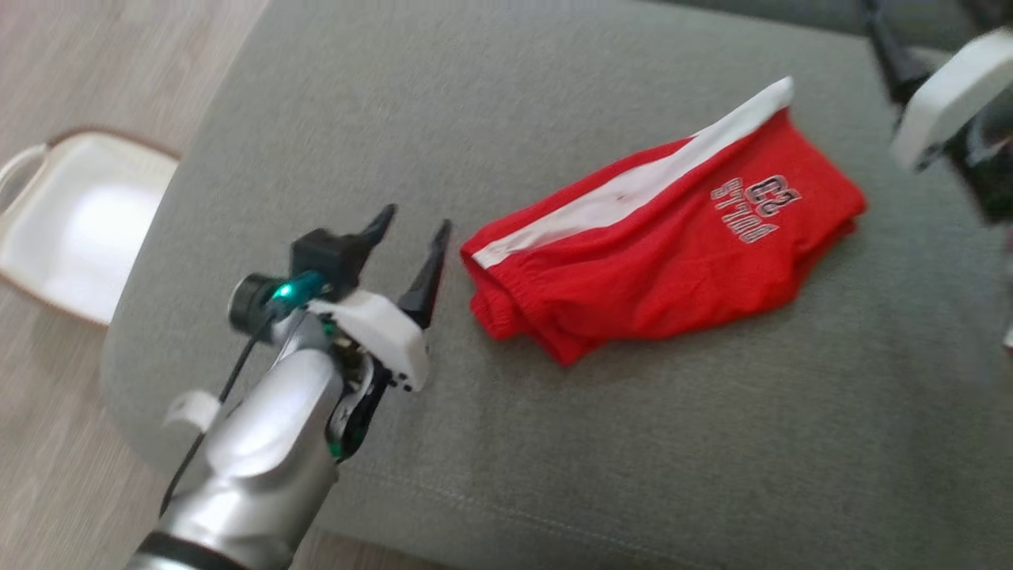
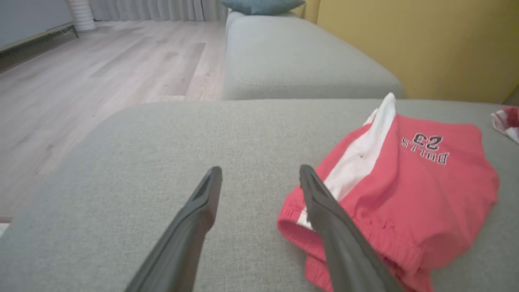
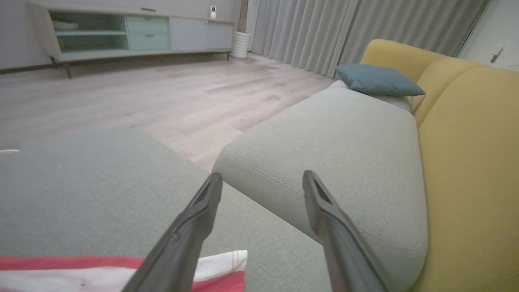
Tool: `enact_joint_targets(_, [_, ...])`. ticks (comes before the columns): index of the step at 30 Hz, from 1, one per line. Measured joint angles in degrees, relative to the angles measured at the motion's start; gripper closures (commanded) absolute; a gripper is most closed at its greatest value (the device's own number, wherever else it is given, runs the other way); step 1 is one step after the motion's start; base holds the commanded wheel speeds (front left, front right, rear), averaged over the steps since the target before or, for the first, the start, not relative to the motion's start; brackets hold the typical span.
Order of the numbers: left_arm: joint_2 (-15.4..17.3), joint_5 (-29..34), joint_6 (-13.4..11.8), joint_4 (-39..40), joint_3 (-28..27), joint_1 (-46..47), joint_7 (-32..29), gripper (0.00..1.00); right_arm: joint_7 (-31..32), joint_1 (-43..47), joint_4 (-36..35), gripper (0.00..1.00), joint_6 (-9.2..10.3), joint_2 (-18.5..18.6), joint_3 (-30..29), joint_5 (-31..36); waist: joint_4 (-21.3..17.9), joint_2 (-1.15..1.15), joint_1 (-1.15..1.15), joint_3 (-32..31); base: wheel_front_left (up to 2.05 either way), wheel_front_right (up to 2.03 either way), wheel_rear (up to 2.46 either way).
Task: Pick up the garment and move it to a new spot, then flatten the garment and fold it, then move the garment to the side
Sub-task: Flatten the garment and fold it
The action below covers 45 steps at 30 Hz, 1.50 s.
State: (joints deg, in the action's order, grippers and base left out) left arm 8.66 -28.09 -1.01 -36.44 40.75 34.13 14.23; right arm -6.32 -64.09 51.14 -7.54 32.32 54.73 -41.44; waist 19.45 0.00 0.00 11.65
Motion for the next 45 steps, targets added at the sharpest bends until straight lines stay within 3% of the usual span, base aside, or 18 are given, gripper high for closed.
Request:
enact_joint_targets(5, [1.6,-0.4,-2.1,5.3,-3.9,-4.0,0.0,0.00,-5.6,5.8,-0.5,0.00,0.00,-3.1,-2.9,-0.9,-2.6,0.00,0.00,-3.4,0.00,0.00,0.00])
enact_joint_targets(10, [2.0,-0.6,-4.2,10.9,-9.5,-8.1,0.1,0.00,-7.8,10.2,-1.5,0.00,0.00,-5.1,-9.6,-0.6,-5.4,0.00,0.00,-6.4,0.00,0.00,0.00])
enact_joint_targets(13, [2.5,-1.4,-5.6,14.1,-14.2,-12.2,0.1,0.00,-8.0,14.7,-3.4,0.00,0.00,-7.3,-14.8,1.3,-7.5,0.00,0.00,-8.2,0.00,0.00,0.00])
enact_joint_targets(18, [3.7,0.5,-5.9,18.4,-17.9,-20.1,0.1,0.00,-8.0,25.5,-8.7,0.00,0.00,-11.0,-25.8,8.4,-11.2,0.00,0.00,-10.9,0.00,0.00,0.00])
enact_joint_targets(26, [3.3,5.3,-4.5,24.0,-22.2,-28.8,0.1,0.00,-8.0,43.2,-18.0,0.00,0.00,-19.3,-41.4,21.2,-16.7,0.00,0.00,-13.6,0.00,0.00,0.00])
enact_joint_targets(35, [-0.6,11.2,-2.4,25.0,-25.3,-34.2,0.1,0.00,-6.1,56.1,-28.1,0.00,0.00,-26.9,-50.8,29.0,-19.7,0.00,0.00,-14.4,0.00,0.00,0.00])
enact_joint_targets(42, [-2.1,13.9,-0.9,24.1,-27.1,-34.3,0.1,0.00,-2.2,58.1,-32.7,0.00,0.00,-28.3,-53.3,29.4,-18.5,0.00,0.00,-13.6,0.00,0.00,0.00])
enact_joint_targets(45, [-2.7,14.9,0.1,23.2,-27.1,-34.3,0.1,0.00,1.4,58.1,-33.3,0.00,0.00,-28.6,-53.4,23.8,-17.3,0.00,0.00,-13.0,0.00,0.00,0.00])
